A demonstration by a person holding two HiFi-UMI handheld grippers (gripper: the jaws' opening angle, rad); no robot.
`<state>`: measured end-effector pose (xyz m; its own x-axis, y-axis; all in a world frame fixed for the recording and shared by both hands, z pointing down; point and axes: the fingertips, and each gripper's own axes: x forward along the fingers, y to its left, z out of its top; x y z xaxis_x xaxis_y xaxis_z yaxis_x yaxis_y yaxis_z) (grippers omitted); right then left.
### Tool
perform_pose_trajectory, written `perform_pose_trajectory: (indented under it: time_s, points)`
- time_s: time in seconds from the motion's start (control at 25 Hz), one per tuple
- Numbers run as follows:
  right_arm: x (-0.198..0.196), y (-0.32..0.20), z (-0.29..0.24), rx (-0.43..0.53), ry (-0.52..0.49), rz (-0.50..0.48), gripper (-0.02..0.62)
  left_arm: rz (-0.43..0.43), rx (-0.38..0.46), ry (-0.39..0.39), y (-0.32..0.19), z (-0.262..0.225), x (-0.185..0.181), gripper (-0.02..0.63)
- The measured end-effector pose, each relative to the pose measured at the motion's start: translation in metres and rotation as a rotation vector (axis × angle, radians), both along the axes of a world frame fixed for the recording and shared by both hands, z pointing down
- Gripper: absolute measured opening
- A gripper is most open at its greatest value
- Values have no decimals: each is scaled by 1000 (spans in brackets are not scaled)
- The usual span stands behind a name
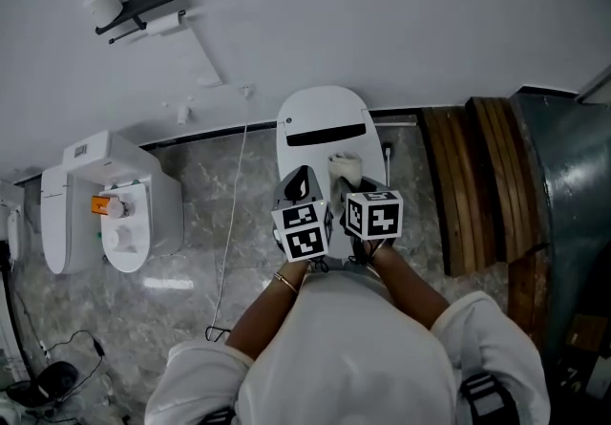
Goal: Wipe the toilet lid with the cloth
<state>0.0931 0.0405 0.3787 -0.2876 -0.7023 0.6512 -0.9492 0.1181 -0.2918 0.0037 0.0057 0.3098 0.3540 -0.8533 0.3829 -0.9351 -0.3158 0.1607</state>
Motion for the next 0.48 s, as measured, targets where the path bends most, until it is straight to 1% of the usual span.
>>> perform_pose_trajectory:
  time_s: [0.12,0.28,0.48]
  points:
    - [-2,4,2,-6,4,-3,86,-10,-16,1,1,6,-4,15]
    - [1,4,-1,5,21,2,86,-16,-14,9,0,5,-5,15]
    - [7,2,-5,16,19,13,86,-24,-22,20,2,5,-4,15]
